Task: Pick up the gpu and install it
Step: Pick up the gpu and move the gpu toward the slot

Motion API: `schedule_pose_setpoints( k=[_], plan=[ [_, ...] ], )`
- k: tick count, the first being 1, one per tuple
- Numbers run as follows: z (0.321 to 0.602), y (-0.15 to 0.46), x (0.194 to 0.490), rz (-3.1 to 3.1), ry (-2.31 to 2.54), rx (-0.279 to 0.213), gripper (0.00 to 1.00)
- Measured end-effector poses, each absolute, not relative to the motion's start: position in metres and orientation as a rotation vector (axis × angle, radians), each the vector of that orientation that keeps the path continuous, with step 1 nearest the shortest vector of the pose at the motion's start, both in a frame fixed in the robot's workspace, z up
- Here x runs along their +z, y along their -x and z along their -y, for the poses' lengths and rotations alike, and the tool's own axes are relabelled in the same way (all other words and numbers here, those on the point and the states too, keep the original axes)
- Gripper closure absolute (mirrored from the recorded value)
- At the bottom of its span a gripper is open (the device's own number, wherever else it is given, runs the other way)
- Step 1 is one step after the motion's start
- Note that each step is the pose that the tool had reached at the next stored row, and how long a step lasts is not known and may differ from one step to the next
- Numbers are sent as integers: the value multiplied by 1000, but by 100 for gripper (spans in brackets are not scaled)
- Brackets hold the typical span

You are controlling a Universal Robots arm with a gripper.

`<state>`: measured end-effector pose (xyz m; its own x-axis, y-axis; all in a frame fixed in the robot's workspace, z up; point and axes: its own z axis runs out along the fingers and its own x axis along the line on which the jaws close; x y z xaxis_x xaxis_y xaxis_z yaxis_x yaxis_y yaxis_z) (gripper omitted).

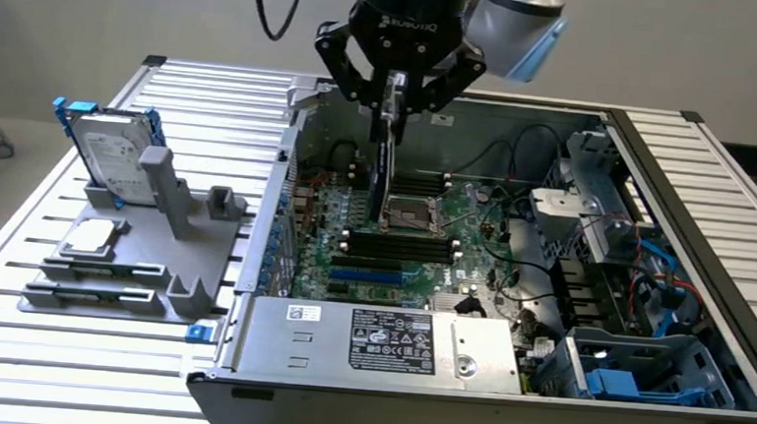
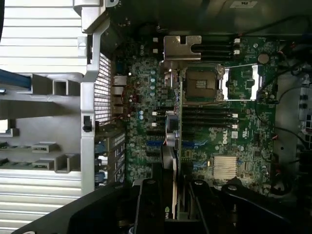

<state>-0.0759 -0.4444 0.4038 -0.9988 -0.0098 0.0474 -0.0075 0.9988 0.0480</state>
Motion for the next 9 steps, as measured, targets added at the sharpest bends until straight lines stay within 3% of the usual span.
schedule_pose_setpoints(
  k=[9],
  plan=[
    [444,35,387,3093,-13,-71,74]
  ],
)
